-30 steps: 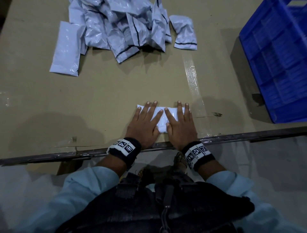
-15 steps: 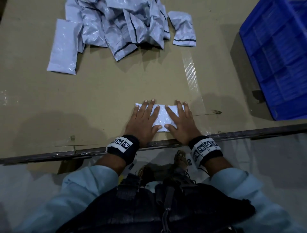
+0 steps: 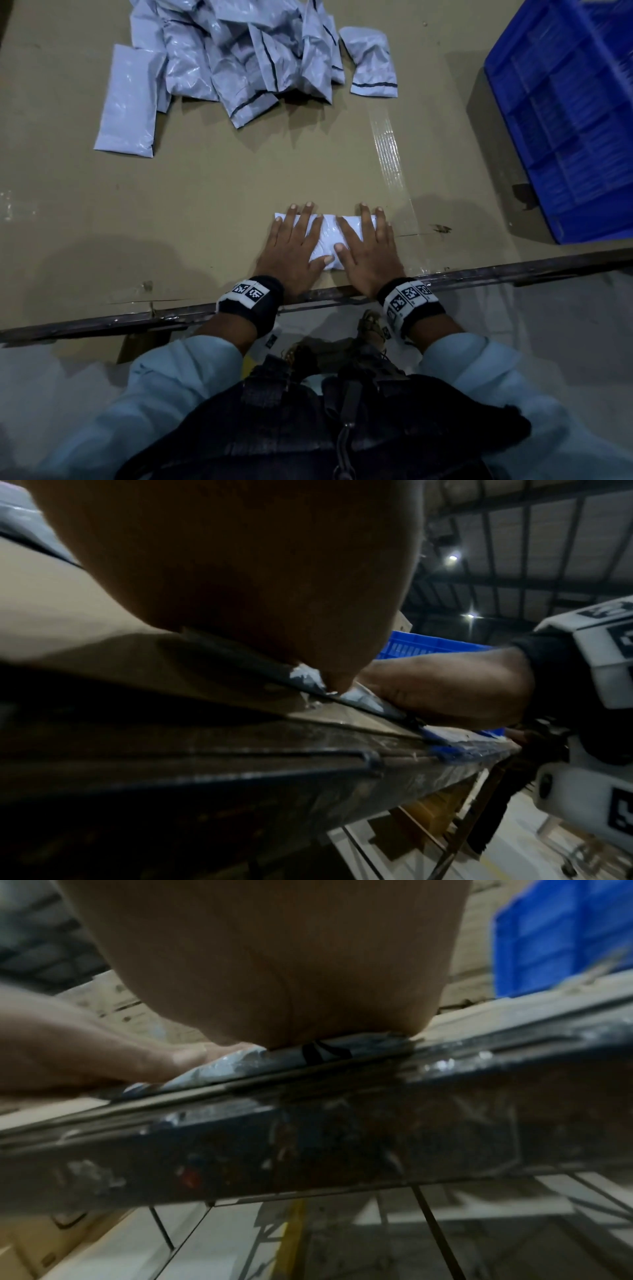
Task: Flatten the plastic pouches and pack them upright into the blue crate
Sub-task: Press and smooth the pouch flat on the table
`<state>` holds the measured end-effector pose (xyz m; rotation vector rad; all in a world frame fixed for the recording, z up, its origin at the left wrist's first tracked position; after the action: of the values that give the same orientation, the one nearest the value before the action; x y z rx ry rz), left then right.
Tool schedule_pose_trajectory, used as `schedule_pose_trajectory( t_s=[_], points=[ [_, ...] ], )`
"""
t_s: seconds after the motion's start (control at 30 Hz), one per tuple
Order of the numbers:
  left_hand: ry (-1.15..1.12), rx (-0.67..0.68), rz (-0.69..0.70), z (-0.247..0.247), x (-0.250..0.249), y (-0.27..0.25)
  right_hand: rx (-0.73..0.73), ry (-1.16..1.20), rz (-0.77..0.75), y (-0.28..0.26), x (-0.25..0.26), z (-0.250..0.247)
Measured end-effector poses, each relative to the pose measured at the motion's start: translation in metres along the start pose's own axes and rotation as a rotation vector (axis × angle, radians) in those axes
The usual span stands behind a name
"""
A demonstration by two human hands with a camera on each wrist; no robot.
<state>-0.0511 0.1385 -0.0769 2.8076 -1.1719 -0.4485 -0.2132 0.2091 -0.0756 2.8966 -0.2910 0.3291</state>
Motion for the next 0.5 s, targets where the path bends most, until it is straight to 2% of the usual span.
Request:
schedule_pose_trajectory(
  t_s=[0.17, 0.3, 0.5],
  points=[
    [0.037, -0.014, 0.053, -0.004, 0.003, -0.001, -0.045, -0.044, -0.013, -0.002, 0.008, -0.003],
    [0.094, -0.014, 0.142, -0.006, -0.012, -0.005, -0.070, -0.050, -0.090, -0.008, 0.024, -0.002],
    [0.125, -0.026, 0.081, -0.012, -0.015, -0.007, -0.075, -0.055, -0.044, -0.008, 0.016, -0.003]
  ],
)
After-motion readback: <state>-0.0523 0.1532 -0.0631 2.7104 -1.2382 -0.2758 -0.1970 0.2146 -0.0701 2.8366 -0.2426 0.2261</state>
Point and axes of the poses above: each hand's wrist, its own y-axis towards the middle knuckle, its own z-axis out of the palm, x = y × z, the point moved 5 cm from there along y, towards the middle knuckle, and after that the axes turned 13 degrees about -x, right-handed, at the moved point
